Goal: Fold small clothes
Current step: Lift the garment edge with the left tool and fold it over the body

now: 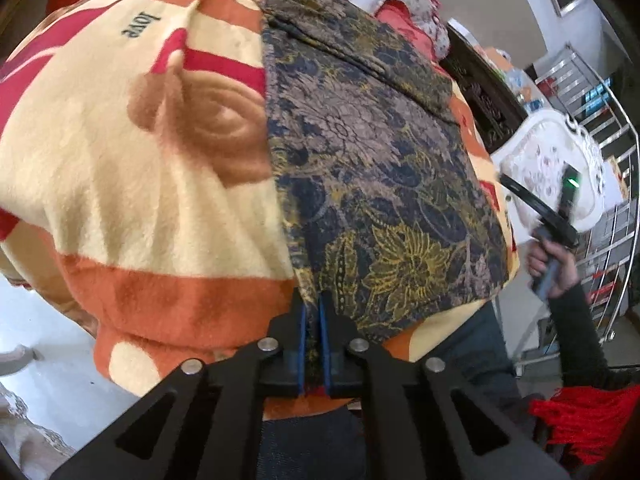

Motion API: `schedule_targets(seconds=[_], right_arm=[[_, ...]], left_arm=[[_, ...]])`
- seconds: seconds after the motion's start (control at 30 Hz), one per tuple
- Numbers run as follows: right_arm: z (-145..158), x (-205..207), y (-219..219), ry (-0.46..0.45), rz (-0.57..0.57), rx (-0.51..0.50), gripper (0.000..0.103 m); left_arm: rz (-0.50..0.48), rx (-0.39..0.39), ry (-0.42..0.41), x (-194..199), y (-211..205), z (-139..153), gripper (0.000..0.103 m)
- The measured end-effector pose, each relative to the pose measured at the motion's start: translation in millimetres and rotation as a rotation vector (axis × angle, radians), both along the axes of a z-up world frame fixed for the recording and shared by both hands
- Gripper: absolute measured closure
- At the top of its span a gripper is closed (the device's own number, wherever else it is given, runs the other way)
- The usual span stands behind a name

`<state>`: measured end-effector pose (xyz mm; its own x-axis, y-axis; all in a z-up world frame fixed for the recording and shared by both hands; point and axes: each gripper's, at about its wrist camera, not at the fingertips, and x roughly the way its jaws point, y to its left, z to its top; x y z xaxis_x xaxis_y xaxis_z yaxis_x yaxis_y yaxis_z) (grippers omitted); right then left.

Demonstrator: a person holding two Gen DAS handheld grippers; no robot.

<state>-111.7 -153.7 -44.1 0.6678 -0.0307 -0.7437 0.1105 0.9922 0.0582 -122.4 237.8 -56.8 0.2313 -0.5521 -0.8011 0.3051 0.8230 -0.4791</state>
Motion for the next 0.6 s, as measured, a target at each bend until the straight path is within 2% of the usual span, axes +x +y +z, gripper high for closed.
schedule_targets(seconds=[0.1,0.2,0.3,0.37,0.43,0.53,0.6], right_arm=[[11.6,-62.0,-10.6,0.026,0.05,-0.023,0.027],[0.4,-114.0,-14.3,0.086,0.058,-0.017,0.027],[-17.9,-143.9,-15.1,0.116,0.059,0.009,0.027],[-28.7,-152.6,-16.7,0.12,0.034,0.041,0.027],[-36.3,-156.4,-19.8,0.096,0.029,0.116,0.031],[-41.8,-156.0,-22.9,0.07,0.042,0.179,0.039],[-46.8,-152.3,-22.9,0.079,0.05,0.179,0.047]], left_arm=[[-0.018,0.021,-0.011,-0.9,-5.9,0.3,0.098],[-0.027,0.042,-0.026,-2.8,-9.2,0.3,0.097],[-0.024,0.047,-0.031,-3.4,-10.4,0.3,0.097],[-0.015,0.043,-0.029,-3.6,-10.0,0.4,0.097],[-0.011,0.044,-0.029,-4.4,-10.0,1.1,0.097],[0.003,0.036,-0.023,-5.2,-8.2,0.7,0.097],[0.018,0.026,-0.011,-4.2,-6.7,0.5,0.097]])
